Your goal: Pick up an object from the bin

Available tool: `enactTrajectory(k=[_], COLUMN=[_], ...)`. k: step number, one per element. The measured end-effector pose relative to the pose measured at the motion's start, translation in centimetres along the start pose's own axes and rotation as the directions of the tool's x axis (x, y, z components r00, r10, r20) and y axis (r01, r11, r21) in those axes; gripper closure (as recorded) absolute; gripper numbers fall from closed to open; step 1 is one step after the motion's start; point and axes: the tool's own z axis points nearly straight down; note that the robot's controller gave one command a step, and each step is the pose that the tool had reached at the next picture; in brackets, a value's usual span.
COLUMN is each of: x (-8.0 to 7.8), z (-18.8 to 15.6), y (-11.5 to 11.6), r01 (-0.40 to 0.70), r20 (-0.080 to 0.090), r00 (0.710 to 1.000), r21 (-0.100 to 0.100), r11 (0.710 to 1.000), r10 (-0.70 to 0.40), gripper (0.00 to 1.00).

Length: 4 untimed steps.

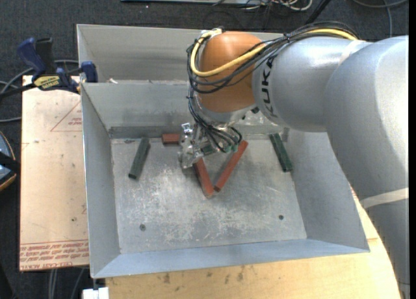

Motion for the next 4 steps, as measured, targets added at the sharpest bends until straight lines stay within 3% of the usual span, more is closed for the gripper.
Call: enactTrajectory(k=[1, 2, 3, 4], x=[0.0, 0.0, 2.0, 3.0], z=[0.0, 0.0, -4.9, -6.0], y=[0.0, 0.0, -3.0, -4.5], r01=[0.000, 0.000, 0.047, 0.271], r20=[-0.001, -0.001, -0.009, 0.008], r00=[1.000, 1.000, 0.999, 0.962], r21=[0.000, 0.000, -0.002, 0.007], r11=[1.000, 1.000, 0.999, 0.963], r10=[0.000, 0.000, -0.047, -0.271], gripper=[0.00, 0.00, 0.00, 0.00])
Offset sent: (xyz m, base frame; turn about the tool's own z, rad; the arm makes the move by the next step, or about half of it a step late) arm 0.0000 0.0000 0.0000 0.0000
